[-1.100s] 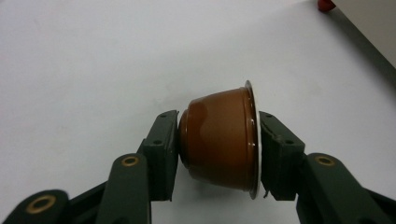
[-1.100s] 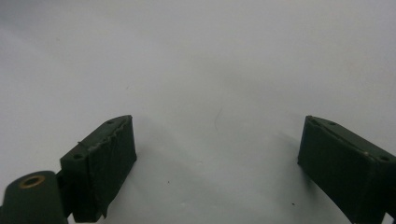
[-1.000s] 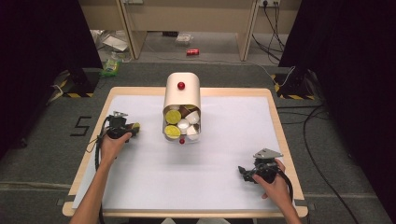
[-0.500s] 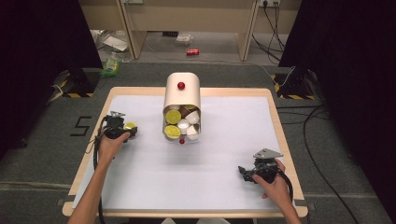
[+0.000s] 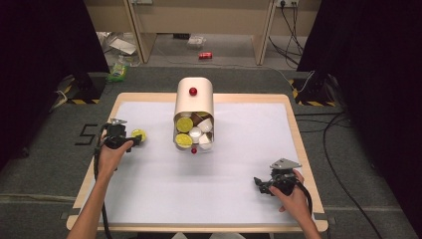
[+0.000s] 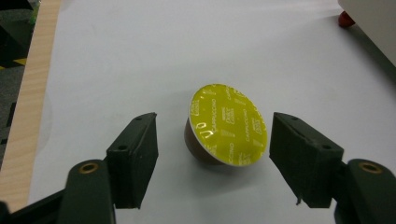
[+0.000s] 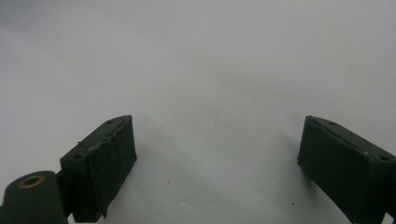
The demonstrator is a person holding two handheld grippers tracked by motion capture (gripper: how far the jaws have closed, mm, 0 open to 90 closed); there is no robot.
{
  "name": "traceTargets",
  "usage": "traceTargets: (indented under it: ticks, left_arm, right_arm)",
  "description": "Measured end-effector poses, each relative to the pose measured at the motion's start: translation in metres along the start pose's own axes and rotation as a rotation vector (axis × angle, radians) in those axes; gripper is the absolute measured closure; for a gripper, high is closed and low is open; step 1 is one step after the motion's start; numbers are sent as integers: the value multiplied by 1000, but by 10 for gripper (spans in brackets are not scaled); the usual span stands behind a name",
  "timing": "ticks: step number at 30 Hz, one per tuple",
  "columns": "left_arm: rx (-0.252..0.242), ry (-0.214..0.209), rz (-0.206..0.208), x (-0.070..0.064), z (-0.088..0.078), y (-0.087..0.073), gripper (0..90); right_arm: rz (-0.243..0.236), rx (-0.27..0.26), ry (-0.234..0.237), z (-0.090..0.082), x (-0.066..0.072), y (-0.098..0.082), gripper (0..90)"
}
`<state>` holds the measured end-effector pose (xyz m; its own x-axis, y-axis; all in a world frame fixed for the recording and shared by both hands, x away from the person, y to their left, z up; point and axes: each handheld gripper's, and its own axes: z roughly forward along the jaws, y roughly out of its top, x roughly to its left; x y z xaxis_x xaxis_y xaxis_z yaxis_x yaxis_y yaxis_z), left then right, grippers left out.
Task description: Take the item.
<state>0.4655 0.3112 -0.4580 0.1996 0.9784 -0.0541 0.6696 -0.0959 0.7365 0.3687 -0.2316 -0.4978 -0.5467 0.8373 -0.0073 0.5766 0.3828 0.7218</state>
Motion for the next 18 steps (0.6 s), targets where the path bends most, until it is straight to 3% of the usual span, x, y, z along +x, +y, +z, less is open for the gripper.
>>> traceTargets:
  ticks: [11, 18]
  left_arm:
    - [-19, -63, -30, -3, -18, -9, 209]
    - [-39, -88, -4, -14, -27, -17, 169]
  right_arm:
    - [0, 0, 0, 0, 0, 0, 116]
    - [0, 0, 0, 0, 0, 0, 116]
